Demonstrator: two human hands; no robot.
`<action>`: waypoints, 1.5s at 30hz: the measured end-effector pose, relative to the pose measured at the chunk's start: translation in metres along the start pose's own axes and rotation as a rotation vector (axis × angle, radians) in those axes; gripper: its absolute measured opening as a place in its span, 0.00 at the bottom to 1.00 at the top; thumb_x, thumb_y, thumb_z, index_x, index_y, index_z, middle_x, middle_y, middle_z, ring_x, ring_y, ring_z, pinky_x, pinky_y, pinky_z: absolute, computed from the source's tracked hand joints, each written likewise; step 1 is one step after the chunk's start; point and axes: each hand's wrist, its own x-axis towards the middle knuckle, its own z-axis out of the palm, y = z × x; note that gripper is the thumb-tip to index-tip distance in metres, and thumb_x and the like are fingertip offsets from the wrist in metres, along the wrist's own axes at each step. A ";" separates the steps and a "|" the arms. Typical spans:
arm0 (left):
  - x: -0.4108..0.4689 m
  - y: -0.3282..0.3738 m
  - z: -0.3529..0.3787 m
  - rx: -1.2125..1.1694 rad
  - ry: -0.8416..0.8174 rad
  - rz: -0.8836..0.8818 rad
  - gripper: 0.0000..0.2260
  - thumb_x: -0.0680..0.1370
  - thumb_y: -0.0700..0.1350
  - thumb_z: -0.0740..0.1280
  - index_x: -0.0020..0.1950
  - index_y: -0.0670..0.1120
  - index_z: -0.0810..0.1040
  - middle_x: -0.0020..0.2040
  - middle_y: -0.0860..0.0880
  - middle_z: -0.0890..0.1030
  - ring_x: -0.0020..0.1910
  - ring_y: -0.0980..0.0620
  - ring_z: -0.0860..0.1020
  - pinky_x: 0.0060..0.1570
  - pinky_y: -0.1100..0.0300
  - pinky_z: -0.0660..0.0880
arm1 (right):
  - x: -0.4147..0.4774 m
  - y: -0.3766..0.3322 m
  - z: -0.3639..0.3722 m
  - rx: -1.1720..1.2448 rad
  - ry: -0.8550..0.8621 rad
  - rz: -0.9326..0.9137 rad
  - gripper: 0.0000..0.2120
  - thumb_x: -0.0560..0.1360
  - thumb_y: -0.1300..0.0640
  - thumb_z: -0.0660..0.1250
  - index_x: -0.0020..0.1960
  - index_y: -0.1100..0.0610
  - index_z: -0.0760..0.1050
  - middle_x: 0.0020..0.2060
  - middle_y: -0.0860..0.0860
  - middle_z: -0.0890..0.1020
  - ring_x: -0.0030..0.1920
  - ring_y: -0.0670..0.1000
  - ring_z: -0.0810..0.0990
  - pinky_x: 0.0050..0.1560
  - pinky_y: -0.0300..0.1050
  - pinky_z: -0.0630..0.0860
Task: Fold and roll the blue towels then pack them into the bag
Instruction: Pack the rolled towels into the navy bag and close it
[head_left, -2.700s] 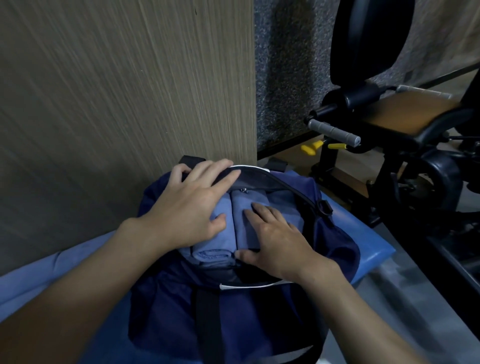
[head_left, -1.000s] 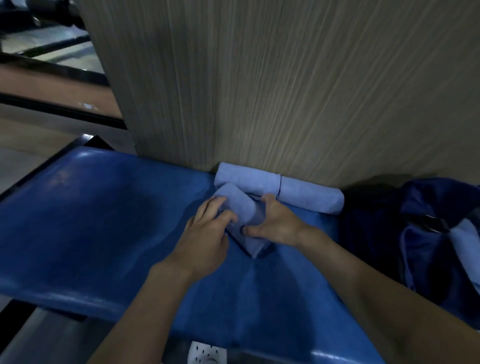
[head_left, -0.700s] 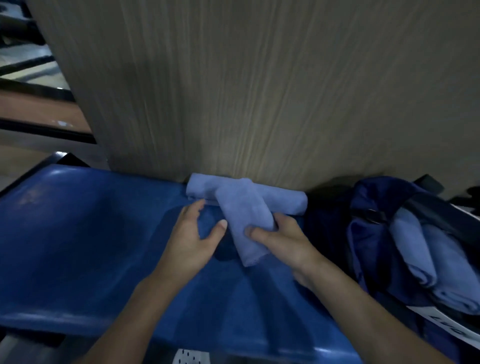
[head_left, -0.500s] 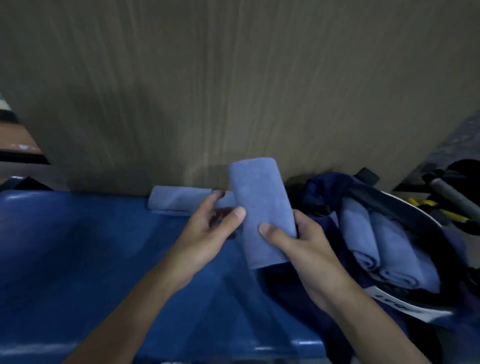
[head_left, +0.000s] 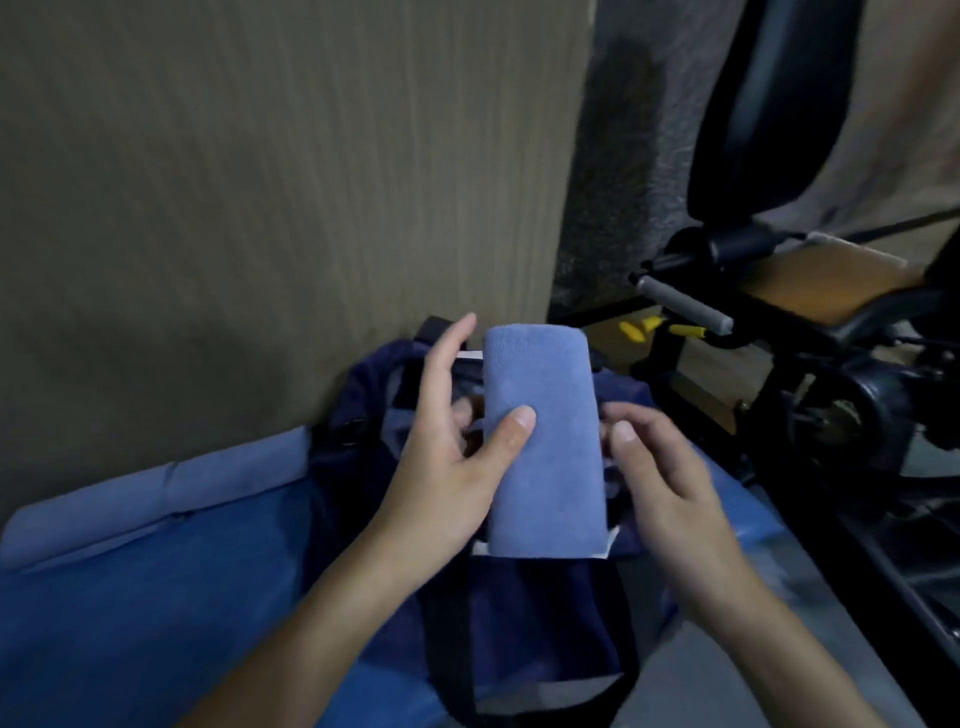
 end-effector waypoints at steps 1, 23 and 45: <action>0.003 -0.003 0.007 0.031 0.001 -0.037 0.26 0.79 0.42 0.68 0.67 0.69 0.66 0.55 0.48 0.83 0.52 0.46 0.83 0.49 0.49 0.81 | 0.010 0.013 -0.015 -0.132 0.033 -0.053 0.12 0.75 0.43 0.62 0.55 0.46 0.76 0.49 0.46 0.83 0.53 0.47 0.81 0.53 0.42 0.76; 0.070 -0.053 0.070 0.404 -0.036 -0.433 0.11 0.73 0.48 0.69 0.54 0.58 0.77 0.52 0.52 0.80 0.51 0.52 0.79 0.54 0.55 0.77 | 0.062 0.059 -0.071 -1.017 -0.395 -0.044 0.50 0.69 0.43 0.72 0.75 0.34 0.37 0.77 0.42 0.37 0.74 0.48 0.26 0.75 0.59 0.39; 0.085 -0.087 0.076 1.365 -0.499 0.048 0.31 0.80 0.61 0.54 0.79 0.47 0.56 0.79 0.47 0.53 0.77 0.45 0.54 0.74 0.50 0.58 | 0.063 0.047 -0.069 -0.982 -0.397 0.011 0.61 0.63 0.54 0.74 0.72 0.34 0.27 0.77 0.42 0.35 0.74 0.45 0.26 0.74 0.51 0.37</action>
